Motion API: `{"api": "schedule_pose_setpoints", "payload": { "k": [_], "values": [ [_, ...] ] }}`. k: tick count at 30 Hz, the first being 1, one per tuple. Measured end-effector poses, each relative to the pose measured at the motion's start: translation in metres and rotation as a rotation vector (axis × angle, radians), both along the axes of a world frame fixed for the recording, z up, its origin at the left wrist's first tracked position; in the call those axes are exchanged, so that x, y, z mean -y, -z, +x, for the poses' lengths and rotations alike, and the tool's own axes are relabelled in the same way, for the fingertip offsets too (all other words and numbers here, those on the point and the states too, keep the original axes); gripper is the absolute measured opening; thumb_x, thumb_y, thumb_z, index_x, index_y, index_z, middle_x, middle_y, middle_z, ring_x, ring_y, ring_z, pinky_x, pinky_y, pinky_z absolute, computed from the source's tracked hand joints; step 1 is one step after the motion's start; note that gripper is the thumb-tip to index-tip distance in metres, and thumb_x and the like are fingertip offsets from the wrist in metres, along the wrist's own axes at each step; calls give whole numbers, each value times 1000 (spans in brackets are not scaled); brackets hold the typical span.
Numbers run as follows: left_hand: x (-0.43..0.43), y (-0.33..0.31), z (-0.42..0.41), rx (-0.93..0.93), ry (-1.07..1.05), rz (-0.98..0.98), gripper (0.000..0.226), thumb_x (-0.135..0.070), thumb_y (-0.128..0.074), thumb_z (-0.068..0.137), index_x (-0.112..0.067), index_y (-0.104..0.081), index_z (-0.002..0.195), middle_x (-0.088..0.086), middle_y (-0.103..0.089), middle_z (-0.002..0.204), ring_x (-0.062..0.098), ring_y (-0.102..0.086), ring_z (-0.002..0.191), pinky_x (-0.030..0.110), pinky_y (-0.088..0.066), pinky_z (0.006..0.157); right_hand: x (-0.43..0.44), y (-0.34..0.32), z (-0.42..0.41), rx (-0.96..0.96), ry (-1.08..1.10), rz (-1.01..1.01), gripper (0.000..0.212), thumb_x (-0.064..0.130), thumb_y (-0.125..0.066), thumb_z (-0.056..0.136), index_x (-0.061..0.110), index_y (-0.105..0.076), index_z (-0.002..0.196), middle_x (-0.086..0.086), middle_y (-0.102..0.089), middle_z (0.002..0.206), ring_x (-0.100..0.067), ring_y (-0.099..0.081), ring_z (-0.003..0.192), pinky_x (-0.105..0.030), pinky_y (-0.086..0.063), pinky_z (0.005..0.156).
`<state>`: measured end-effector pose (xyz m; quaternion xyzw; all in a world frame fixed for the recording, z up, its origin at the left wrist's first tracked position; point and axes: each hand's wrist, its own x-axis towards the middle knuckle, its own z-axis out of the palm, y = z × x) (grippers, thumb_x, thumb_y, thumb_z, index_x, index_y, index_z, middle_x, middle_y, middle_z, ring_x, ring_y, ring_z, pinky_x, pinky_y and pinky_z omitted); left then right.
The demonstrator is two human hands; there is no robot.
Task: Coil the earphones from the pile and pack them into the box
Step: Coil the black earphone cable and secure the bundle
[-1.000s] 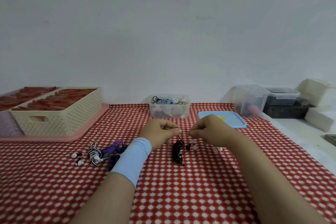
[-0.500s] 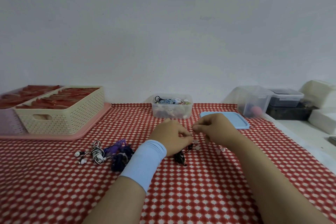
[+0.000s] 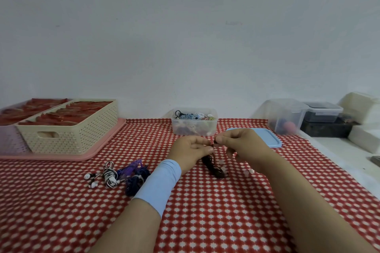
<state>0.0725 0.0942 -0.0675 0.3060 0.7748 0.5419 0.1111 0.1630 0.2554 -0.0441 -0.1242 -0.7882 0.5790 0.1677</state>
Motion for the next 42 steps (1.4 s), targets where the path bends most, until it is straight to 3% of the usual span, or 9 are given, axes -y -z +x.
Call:
{"api": "schedule_pose_setpoints", "payload": {
  "k": [3,8,14,20,27,31,34,38,42],
  "values": [
    [-1,1,1,12,-17,70,18,-23,-78,82,-22,-75,100,-10,-76,89,-2,-71,80,9,-51,75,1,0,-1,30,-41,-59,14,24,-72,91,12,-78,93,9,-70,66,-8,-49,51,-20,-34,44],
    [-2,2,2,5,-12,118,18,-23,-76,85,-22,-77,102,-2,-77,83,5,-68,69,21,-54,83,0,2,-2,63,-109,-115,16,26,-72,91,12,-78,93,2,-72,78,-10,-52,54,-22,-31,44],
    [0,1,4,25,36,141,20,-18,-71,89,-23,-75,108,-14,-76,84,-6,-68,75,2,-44,67,-3,4,-2,61,-141,-160,20,28,-69,93,12,-79,95,-9,-74,88,-11,-52,57,-21,-31,44],
    [0,3,2,39,20,127,24,-18,-70,90,-22,-74,113,-12,-77,87,-3,-67,73,1,-44,66,1,3,-1,62,-123,-151,18,25,-69,94,10,-78,93,-5,-75,86,-13,-56,58,-22,-35,46],
    [0,4,-2,41,11,121,21,-19,-72,88,-21,-76,108,-16,-75,87,-6,-68,78,1,-45,66,5,3,0,36,-111,-118,18,24,-68,94,10,-78,91,-6,-76,85,-14,-58,57,-25,-37,48],
    [2,5,-3,25,24,120,19,-17,-72,88,-18,-76,106,-9,-77,88,4,-71,85,4,-47,70,6,4,1,28,-102,-85,17,24,-69,93,11,-80,95,-10,-76,87,-13,-59,57,-26,-37,51],
    [2,5,-3,21,24,123,20,-17,-72,87,-17,-76,107,-11,-76,91,-7,-68,81,3,-47,71,7,4,1,32,-105,-116,21,24,-67,95,8,-78,100,-8,-76,88,-11,-60,57,-26,-39,52],
    [3,4,-4,21,53,116,19,-18,-72,88,-19,-76,106,-11,-77,94,-6,-68,88,4,-47,75,7,4,1,50,-127,-162,28,23,-65,96,-1,-74,104,-7,-74,85,-12,-60,57,-23,-40,50],
    [3,5,-4,-15,54,104,17,-16,-72,88,-16,-77,104,-9,-77,92,-4,-69,88,5,-48,77,8,4,0,48,-113,-127,21,25,-68,93,7,-78,100,-4,-74,82,-12,-62,57,-20,-42,45]
  ]
}}
